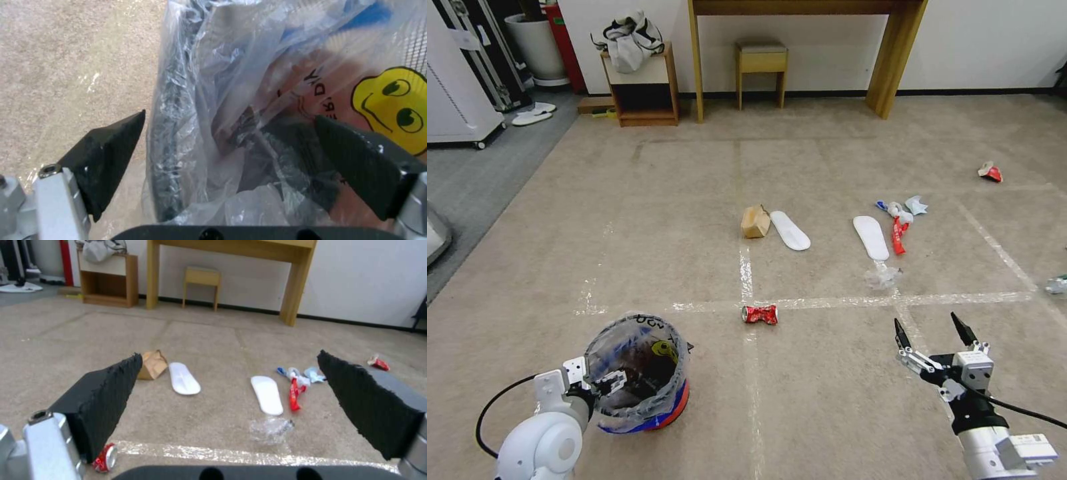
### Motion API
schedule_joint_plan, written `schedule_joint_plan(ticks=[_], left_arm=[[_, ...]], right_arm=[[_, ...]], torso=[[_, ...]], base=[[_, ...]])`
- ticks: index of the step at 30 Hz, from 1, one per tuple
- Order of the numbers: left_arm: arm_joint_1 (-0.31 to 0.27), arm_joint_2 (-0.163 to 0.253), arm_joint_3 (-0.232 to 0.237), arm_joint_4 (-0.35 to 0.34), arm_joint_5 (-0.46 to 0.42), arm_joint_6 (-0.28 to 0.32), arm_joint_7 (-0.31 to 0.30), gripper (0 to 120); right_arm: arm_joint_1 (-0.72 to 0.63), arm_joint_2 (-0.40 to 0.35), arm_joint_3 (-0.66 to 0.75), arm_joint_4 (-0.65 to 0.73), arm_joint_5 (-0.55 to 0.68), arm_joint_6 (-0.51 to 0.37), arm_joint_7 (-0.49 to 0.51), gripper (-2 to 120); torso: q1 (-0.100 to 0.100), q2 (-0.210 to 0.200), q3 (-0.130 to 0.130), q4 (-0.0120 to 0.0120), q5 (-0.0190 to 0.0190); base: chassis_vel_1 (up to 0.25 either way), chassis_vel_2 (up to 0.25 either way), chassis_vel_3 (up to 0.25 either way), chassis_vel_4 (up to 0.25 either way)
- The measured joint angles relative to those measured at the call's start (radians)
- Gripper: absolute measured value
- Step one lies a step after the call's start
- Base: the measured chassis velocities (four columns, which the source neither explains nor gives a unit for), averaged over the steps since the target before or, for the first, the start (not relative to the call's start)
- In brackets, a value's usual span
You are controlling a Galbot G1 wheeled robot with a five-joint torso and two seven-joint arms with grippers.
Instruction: Pick up the trash bin and place the garbage on the floor into it.
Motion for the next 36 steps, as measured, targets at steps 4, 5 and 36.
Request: schedule_joint_plan(ticks=[4,5,36], left_arm=[[-0.003,-0.006,0.003,0.001,-0.019,-0.001,-0.016,97],[-0.003,-0.006,0.003,0.001,-0.019,-0.001,-0.016,97],[0.005,-0.002,0.009,0.041,0.160,-0.090,0.170,8]], right_arm=[[0.001,0.000,0.000,-0.007,0.000,0.000,0.001,100],[0.001,0.000,0.000,-0.007,0.000,0.000,0.001,100],[0.019,-0.007,-0.010,-0.036,0.004,0.001,0.014,100]], torso=[[0.000,0.000,0.000,0.0000,-0.0001],[0.000,0.000,0.000,0.0000,-0.0001],[0.000,0.000,0.000,0.0000,-0.0024]], base=[[0.000,0.000,0.000,0.000],[0.000,0.000,0.000,0.000],[0.000,0.000,0.000,0.000]])
